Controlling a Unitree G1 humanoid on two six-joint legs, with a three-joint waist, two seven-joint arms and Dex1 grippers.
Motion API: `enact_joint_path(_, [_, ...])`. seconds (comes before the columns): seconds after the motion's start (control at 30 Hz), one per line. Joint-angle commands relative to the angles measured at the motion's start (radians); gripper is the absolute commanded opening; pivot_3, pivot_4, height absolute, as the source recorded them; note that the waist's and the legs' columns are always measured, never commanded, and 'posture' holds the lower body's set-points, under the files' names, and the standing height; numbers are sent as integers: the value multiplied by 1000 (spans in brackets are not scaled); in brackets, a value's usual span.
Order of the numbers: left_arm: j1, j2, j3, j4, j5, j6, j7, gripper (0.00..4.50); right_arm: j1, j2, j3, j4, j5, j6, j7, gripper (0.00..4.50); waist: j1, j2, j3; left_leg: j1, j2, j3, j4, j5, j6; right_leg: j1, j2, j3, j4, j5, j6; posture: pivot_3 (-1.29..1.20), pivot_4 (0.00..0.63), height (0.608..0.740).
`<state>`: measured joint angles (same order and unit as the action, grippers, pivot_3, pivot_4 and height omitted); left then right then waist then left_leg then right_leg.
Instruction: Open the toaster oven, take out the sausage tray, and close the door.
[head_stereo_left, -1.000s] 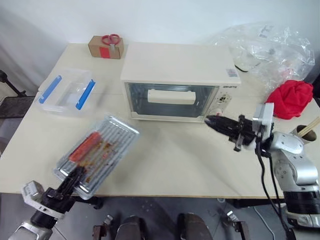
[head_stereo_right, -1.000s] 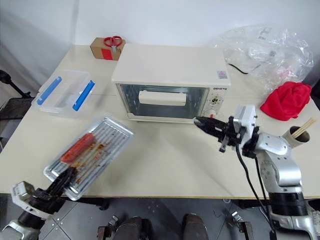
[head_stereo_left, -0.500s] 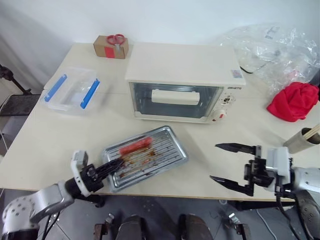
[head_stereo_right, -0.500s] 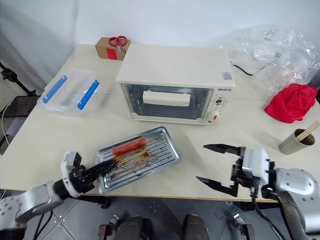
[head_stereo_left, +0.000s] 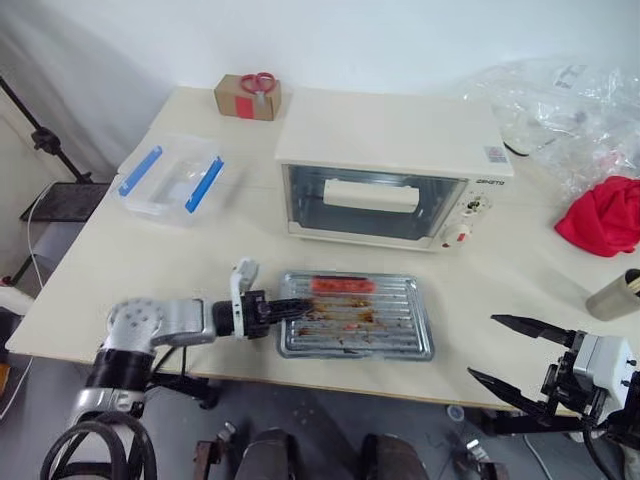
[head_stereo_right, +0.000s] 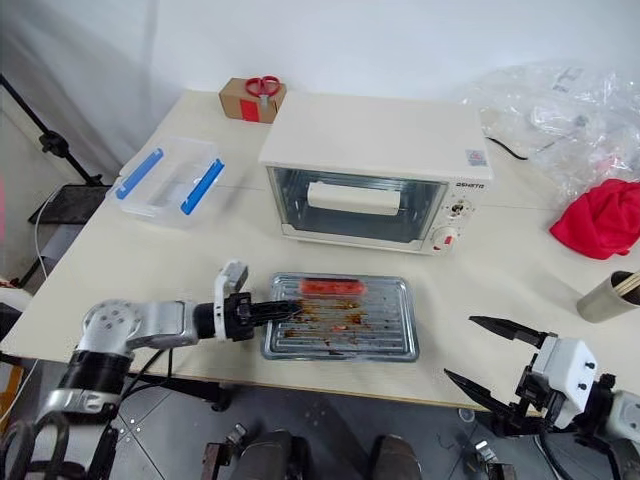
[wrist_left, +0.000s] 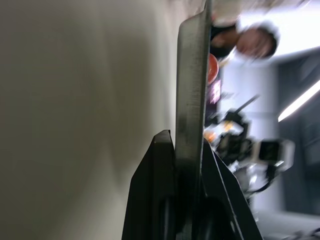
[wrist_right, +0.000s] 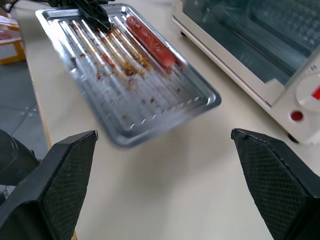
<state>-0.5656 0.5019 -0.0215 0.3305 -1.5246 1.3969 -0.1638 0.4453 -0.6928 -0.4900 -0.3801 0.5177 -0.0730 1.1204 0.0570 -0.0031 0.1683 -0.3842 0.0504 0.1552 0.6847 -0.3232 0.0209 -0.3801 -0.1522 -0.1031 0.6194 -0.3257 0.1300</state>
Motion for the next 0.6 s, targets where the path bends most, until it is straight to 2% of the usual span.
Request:
enact_joint_path(0.03, [-30,-63,-43,63,123,27,-62,0,-3,5,-27,-10,7,-15,-20,4483,-1,1,0,0,0,-1,0,0,0,1,0,0,-1,0,0,0,150,740])
enact_joint_path(0.2, [-71,-109,-28,107,257,52,-123,0,-15,-3,-15,-28,12,1,-41,4483,4,3,-2,0,-2,-8,0,0,0,5,0,1,-1,0,0,0,150,740])
enact_joint_path(0.27, [-80,-119,-32,107,309,46,-154,660,-17,-4,-12,-35,12,6,-46,4500,5,3,-2,0,-3,-9,0,0,0,5,0,1,-2,0,0,0,150,740])
enact_joint_path(0.33, [-86,-138,-16,103,353,34,-171,1181,-15,-8,-9,-35,4,1,-42,4500,6,3,-2,-1,-3,-9,0,0,1,6,0,1,-3,0,0,0,150,740])
enact_joint_path(0.37, [-87,-142,-9,92,369,30,-180,1219,-14,-10,-7,-35,0,-2,-38,4500,7,3,-2,-1,-3,-9,0,0,1,6,0,1,-3,0,0,0,150,740])
enact_joint_path(0.4, [-84,-141,4,70,371,39,-194,1652,-17,-11,-3,-37,2,1,-40,4500,7,3,-2,-1,-3,-9,0,0,1,6,0,0,-3,0,0,0,150,740])
enact_joint_path(0.47, [-78,-138,30,36,383,47,-214,2119,-22,-11,3,-41,4,7,-43,4500,4,2,-1,-1,-3,-9,0,0,1,6,0,0,-4,0,0,0,150,740])
enact_joint_path(0.6, [-14,-49,89,-118,406,35,-271,3202,-49,-13,28,-31,1,15,-44,4500,-11,0,0,-2,-2,-9,-1,0,1,5,1,0,-1,1,1,0,150,740])
